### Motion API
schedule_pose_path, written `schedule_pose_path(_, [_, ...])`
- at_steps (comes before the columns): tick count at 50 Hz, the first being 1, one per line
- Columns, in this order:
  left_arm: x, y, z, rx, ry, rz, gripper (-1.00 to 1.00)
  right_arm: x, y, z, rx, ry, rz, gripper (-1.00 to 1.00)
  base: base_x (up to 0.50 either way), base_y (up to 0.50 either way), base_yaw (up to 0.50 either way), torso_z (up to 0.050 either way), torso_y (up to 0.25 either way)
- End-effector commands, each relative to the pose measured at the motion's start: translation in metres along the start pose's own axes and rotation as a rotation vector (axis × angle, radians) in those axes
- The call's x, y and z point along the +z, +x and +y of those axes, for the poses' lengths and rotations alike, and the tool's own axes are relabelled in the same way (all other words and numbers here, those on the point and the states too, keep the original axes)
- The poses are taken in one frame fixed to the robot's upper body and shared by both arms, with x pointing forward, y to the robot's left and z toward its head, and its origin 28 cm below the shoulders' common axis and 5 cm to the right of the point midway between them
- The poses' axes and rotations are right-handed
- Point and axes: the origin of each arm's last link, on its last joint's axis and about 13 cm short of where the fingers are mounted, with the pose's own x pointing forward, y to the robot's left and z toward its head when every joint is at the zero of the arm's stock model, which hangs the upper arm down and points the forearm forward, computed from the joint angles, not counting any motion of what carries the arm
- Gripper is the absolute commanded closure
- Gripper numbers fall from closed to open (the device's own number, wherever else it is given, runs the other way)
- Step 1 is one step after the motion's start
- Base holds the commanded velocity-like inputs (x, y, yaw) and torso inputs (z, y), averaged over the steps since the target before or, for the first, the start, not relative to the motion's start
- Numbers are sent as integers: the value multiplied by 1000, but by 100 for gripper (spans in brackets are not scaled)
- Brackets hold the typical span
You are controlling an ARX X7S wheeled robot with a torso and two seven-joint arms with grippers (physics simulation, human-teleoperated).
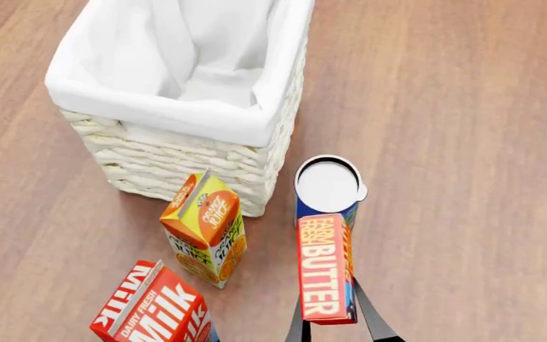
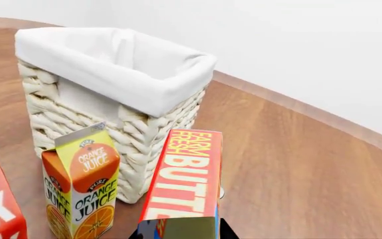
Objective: Pick up the butter and put it in the basket.
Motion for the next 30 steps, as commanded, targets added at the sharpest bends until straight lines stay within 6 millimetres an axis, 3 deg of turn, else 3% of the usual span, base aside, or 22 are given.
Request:
schedule_pose_path(1, [0,0,0,0,0,0,-100,6,2,-4,-36,-36,-50,100,0,0,0,0,0])
schedule_pose_path(9, [-1,0,0,0,0,0,-100,7,1,-5,-45,-42,-53,100,0,0,0,1,1])
schedule_pose_path(10, [-3,1,-1,0,4,-1,-100,22,-16,-18,-110,-83,-68,100,0,0,0,0,0])
schedule_pose_path(12, [6,3,5,38,-21,-20,-100,59,14,-94,-368,-269,-100,100,0,0,0,0,5])
schedule_pose_path(13, [7,3,6,37,-22,-20,-100,70,19,-101,-378,-247,-80,100,0,0,0,0,0])
schedule_pose_path(15, [7,3,6,37,-23,-21,-100,68,14,-88,-193,-168,-22,100,0,0,0,0,0])
schedule_pose_path(30, [4,3,6,39,-23,-22,-100,71,16,-89,-192,-176,-22,100,0,0,0,1,1])
